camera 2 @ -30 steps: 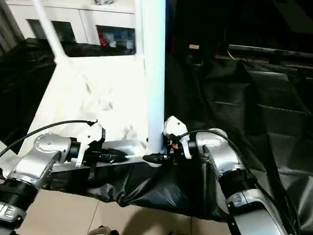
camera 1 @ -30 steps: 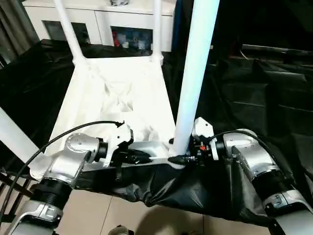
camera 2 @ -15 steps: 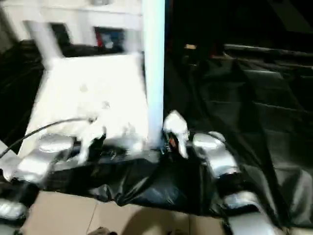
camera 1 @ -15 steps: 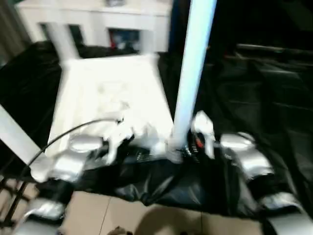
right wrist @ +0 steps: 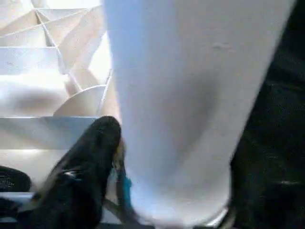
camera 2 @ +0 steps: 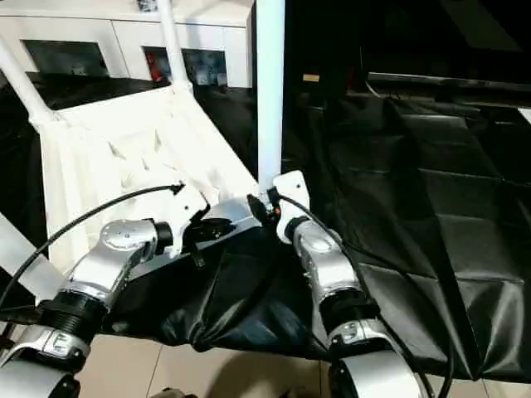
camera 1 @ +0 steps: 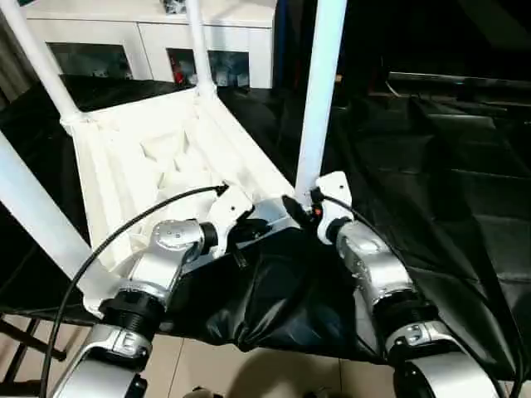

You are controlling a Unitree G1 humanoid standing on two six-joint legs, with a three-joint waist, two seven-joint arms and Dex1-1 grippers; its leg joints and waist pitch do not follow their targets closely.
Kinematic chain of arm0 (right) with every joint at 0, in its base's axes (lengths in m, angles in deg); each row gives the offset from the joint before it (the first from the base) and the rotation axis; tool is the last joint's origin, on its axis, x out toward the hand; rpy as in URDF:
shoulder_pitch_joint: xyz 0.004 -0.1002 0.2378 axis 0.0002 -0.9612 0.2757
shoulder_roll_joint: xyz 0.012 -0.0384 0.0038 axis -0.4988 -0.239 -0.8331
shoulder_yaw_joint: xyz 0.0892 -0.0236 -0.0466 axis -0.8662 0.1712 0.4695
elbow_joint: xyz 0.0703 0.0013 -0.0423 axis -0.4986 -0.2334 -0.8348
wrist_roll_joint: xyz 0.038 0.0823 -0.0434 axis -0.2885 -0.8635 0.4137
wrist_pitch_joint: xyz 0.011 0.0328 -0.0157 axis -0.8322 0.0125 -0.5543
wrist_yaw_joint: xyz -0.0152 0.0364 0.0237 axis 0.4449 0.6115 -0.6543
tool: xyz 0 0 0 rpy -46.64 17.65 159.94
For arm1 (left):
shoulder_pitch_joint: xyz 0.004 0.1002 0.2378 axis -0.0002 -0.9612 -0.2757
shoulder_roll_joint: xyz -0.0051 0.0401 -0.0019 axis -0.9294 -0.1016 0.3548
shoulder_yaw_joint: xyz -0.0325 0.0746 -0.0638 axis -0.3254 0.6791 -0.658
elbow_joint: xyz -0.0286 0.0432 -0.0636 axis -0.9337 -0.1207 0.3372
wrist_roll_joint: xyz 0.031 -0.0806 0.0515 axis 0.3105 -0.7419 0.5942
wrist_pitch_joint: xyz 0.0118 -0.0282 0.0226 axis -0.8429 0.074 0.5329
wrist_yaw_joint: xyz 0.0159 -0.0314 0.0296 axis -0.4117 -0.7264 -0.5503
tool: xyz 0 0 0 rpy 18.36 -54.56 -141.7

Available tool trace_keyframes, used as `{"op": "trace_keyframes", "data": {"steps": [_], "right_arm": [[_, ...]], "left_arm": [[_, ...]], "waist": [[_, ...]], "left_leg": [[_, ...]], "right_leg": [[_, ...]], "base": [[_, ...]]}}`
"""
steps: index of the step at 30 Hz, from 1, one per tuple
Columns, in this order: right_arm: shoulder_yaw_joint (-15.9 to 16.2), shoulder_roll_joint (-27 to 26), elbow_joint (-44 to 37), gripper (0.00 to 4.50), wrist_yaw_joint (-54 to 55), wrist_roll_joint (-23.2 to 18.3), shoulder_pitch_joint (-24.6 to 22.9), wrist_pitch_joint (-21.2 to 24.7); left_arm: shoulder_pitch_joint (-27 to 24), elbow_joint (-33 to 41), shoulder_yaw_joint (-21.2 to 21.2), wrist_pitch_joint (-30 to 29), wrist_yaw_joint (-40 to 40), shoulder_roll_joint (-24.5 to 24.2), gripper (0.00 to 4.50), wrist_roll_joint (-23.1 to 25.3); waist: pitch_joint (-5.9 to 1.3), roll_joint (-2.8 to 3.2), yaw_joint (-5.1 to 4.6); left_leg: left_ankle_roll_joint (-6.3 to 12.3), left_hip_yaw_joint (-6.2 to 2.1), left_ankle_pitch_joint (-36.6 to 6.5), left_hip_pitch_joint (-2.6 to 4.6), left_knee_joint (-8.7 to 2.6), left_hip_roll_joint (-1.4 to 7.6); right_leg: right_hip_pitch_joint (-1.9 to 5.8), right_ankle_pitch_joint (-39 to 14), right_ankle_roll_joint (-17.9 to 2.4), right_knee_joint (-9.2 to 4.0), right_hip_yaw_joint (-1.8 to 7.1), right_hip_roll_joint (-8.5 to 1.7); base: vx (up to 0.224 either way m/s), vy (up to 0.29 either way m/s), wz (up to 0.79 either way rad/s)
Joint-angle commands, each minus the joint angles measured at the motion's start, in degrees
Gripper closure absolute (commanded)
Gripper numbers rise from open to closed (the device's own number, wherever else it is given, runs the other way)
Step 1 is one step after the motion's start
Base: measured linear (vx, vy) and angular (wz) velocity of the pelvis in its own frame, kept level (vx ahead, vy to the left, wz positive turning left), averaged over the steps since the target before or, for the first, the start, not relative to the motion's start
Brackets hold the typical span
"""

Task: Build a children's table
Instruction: Rotate leg to tighten

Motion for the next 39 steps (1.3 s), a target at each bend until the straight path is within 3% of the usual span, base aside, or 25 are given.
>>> {"op": "trace_keyframes", "data": {"steps": [1, 6, 9, 15, 17, 20, 23, 26, 34, 39], "right_arm": [[5.85, -4.00, 0.87, 0.83, -4.92, 1.15, 0.26, -1.09], [6.22, 0.10, 0.04, 0.83, -12.32, 0.11, 0.58, -1.27], [7.58, 4.24, -1.48, 0.83, -21.18, -0.41, 0.17, -2.64], [8.70, 9.96, -4.93, 0.83, -35.81, -2.98, -1.06, -2.62], [11.21, 13.39, -7.63, 0.83, -44.83, -3.96, -2.42, -1.95], [12.62, 15.01, -8.78, 0.83, -49.19, -4.26, -3.04, -1.71], [15.07, 17.35, -10.60, 0.83, -55.90, -4.39, -3.65, -0.45], [15.62, 17.63, -11.27, 0.96, -57.93, -4.53, -3.69, -0.09], [16.75, 18.36, -13.72, 1.54, -61.89, -6.07, -4.34, 2.51], [16.83, 18.42, -14.46, 1.80, -62.29, -6.24, -4.80, 3.21]], "left_arm": [[-0.13, 2.49, 2.46, 1.86, 0.39, 3.85, 4.50, -2.20], [-1.20, 3.94, 2.69, 4.22, 5.12, 1.47, 4.50, -2.86], [-1.67, 4.78, 3.23, 5.54, 10.09, -1.31, 4.50, -3.76], [-2.12, 5.65, 3.21, 5.82, 16.82, -5.52, 4.50, -5.22], [-2.96, 7.04, 3.01, 5.45, 20.49, -7.55, 4.50, -6.41], [-3.43, 7.58, 2.92, 5.70, 22.25, -8.63, 4.50, -6.98], [-3.89, 7.91, 2.79, 5.60, 24.82, -10.68, 4.50, -7.91], [-4.06, 8.35, 2.50, 5.14, 25.88, -11.39, 4.50, -8.23], [-4.37, 9.37, 2.67, 4.15, 27.15, -12.38, 4.50, -8.95], [-4.58, 9.40, 2.60, 3.89, 26.94, -12.23, 4.50, -8.95]], "waist": [[-3.49, -0.19, 0.18], [-3.72, 0.00, 0.07], [-3.84, -0.09, 0.24], [-3.66, 0.14, 1.32], [-3.67, 0.05, 1.67], [-3.62, -0.04, 1.82], [-3.44, -0.10, 2.03], [-3.33, -0.15, 2.18], [-3.55, -0.19, 2.86], [-3.43, -0.27, 2.89]], "left_leg": [[0.83, -1.34, -15.58, 0.55, -4.34, 2.25], [1.61, -1.27, -14.32, 0.46, -4.13, 2.25], [3.04, -1.13, -13.01, 0.37, -3.84, 2.23], [2.79, -0.95, -13.88, 0.63, -3.96, 2.77], [2.78, -0.92, -13.89, 0.70, -3.88, 2.76], [3.63, -0.89, -13.08, 0.46, -3.82, 2.75], [3.48, -0.92, -13.79, 0.55, -3.91, 2.77], [2.57, -1.01, -14.78, 0.68, -4.10, 2.83], [2.78, -0.92, -12.65, 0.70, -3.91, 2.77], [2.28, -0.99, -13.65, 0.71, -4.03, 2.78]], "right_leg": [[2.49, -16.27, -11.69, -4.77, 2.37, -3.64], [2.79, -11.98, -12.91, -4.35, 2.35, -3.55], [2.98, -9.07, -14.19, -4.11, 2.28, -3.54], [2.74, -9.73, -14.95, -3.84, 2.12, -3.30], [2.76, -8.99, -15.21, -3.76, 2.14, -3.34], [2.83, -7.97, -15.51, -3.62, 2.15, -3.40], [2.65, -10.91, -15.04, -3.89, 2.17, -3.47], [2.53, -13.25, -14.40, -4.08, 2.23, -3.49], [2.57, -9.71, -15.00, -3.67, 2.20, -3.38], [2.57, -12.44, -14.30, -3.97, 2.23, -3.53]], "base": [[0.000, 0.000, 0.00], [0.000, 0.000, 0.00], [0.000, 0.000, 0.00], [0.000, 0.000, 0.00], [0.000, 0.000, 0.00], [0.000, 0.000, 0.00], [0.000, 0.000, 0.00], [0.000, 0.000, 0.00], [0.000, 0.000, 0.00], [0.000, 0.000, 0.00]]}}
